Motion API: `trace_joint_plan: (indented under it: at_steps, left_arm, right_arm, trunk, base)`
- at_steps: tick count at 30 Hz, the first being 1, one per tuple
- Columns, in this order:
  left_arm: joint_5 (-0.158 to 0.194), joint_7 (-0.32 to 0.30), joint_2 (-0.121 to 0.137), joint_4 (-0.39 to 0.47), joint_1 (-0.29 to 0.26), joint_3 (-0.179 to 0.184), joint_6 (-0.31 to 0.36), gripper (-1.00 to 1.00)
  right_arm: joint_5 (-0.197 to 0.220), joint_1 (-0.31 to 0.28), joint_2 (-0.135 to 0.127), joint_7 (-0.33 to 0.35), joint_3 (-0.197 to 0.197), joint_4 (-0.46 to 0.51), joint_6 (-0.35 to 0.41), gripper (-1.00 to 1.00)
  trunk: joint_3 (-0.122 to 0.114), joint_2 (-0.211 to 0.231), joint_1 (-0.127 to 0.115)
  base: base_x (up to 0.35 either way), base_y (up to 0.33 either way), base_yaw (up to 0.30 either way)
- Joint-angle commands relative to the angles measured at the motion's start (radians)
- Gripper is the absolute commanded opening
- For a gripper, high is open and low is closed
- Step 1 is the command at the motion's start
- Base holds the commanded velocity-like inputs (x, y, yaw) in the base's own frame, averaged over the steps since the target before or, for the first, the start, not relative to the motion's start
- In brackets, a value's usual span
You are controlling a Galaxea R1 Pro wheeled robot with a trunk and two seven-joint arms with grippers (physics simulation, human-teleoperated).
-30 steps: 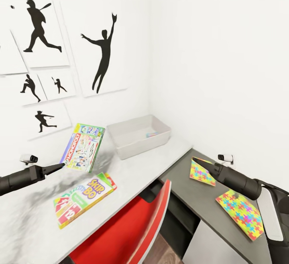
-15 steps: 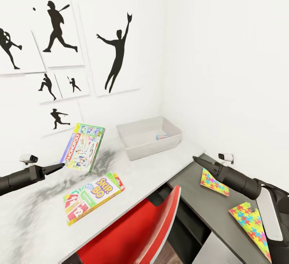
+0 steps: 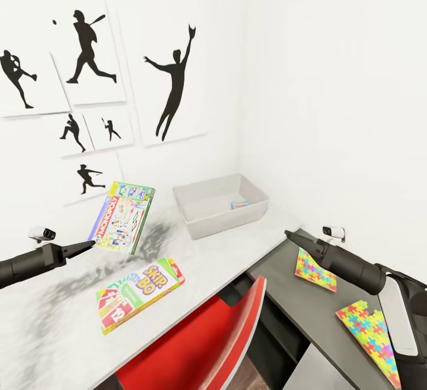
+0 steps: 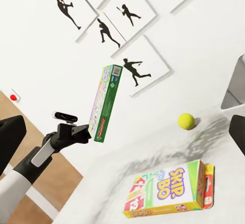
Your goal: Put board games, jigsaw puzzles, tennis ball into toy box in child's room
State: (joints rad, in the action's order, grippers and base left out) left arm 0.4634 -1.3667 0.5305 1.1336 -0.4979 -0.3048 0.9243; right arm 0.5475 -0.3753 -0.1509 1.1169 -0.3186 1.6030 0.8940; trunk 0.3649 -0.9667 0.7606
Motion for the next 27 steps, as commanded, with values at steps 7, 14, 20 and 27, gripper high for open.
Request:
trace_joint_plan:
  at_steps: [7,14,20,27]
  left_arm:
    - [0.003,-0.002,0.000,0.002,-0.001,0.002,0.008,-1.00]
    - [0.003,-0.002,0.000,0.007,-0.001,0.007,0.007,-1.00]
    - [0.003,-0.002,0.000,0.008,-0.001,0.007,0.007,-1.00]
    - [0.002,-0.002,0.000,0.008,-0.001,0.007,0.007,-1.00]
  right_arm:
    - [0.002,-0.001,0.000,0.004,0.000,0.000,0.004,1.00]
    - [0.002,-0.002,0.001,0.006,0.000,0.000,-0.009,1.00]
    - [0.002,-0.002,0.001,0.008,0.000,0.000,-0.015,1.00]
    - [0.002,-0.002,0.000,0.009,0.000,0.000,-0.016,1.00]
  trunk:
    - [-0.027,0.048,-0.027]
    - [-0.060,0.097,-0.054]
    - [-0.089,0.139,-0.077]
    - [-0.122,0.188,-0.104]
  base:
    - [0.000,0.000,0.000]
    - [0.000,0.000,0.000]
    - [0.000,0.000,0.000]
    - [0.000,0.000,0.000]
